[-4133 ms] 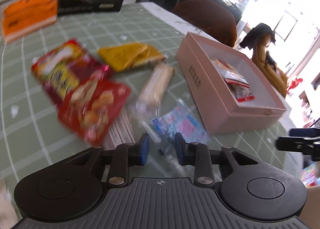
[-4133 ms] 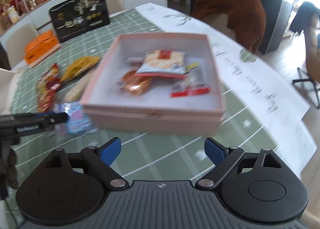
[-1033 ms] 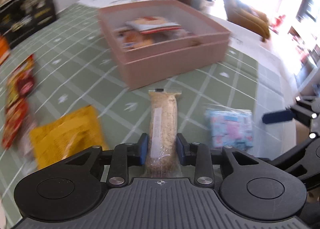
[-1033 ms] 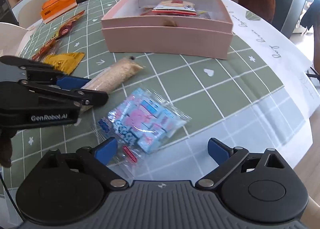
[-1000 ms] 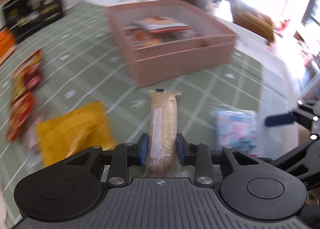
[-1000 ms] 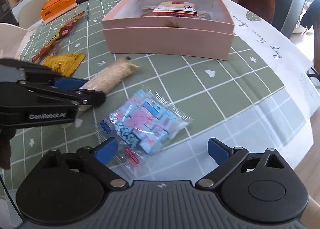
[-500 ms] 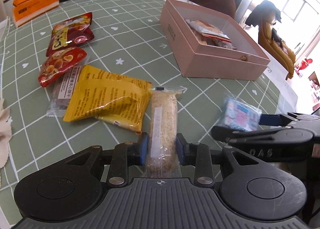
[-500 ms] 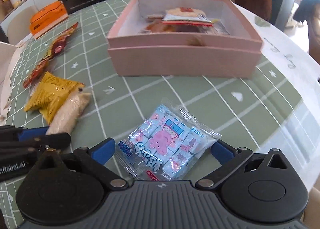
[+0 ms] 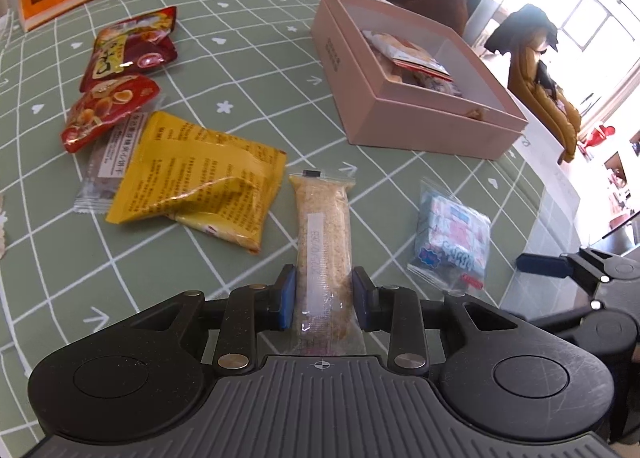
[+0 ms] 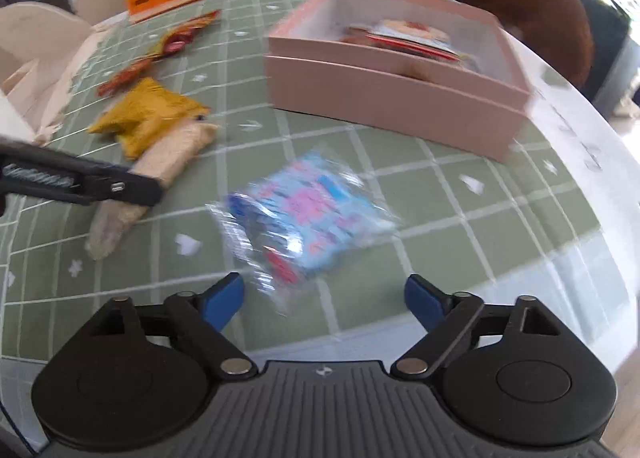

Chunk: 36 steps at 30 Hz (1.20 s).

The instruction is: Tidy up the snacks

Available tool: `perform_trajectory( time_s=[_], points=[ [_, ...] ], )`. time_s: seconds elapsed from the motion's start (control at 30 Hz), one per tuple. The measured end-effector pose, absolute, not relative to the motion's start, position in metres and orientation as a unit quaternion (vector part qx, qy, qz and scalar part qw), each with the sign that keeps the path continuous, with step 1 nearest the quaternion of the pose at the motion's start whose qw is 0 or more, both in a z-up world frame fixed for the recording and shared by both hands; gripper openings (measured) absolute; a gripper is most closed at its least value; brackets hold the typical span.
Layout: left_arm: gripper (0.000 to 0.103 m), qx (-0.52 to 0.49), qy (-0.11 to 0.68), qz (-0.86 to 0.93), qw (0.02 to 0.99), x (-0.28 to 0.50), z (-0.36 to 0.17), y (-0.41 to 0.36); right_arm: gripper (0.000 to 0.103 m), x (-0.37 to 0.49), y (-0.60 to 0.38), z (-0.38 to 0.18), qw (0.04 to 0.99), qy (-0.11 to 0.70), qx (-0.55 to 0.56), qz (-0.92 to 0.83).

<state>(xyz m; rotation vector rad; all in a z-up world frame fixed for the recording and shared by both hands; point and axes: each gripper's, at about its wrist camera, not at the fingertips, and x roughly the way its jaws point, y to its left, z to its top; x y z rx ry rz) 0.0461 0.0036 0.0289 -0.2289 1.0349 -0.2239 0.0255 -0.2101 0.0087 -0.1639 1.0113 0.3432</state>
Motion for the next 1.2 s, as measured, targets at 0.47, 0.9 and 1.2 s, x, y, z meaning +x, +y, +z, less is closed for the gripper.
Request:
perform_trajectory(
  time_s=[0.47, 0.9, 1.2],
  points=[
    [0.034, -0.125, 0.492, -0.107, 0.855, 0.045, 0.028, 0.006, 0.103, 0.036, -0.215, 0.003, 0.853, 0.512, -0.039, 0.097],
    [0.034, -0.132, 0.490, -0.109, 0.855, 0.042, 0.027, 0.009, 0.103, 0.057, -0.186, 0.005, 0.865, 0.489, -0.048, 0.103],
    [0.034, -0.132, 0.490, -0.109, 0.855, 0.042, 0.027, 0.009, 0.096, 0.065, -0.181, 0.006, 0.867, 0.482, -0.057, 0.113]
  ],
)
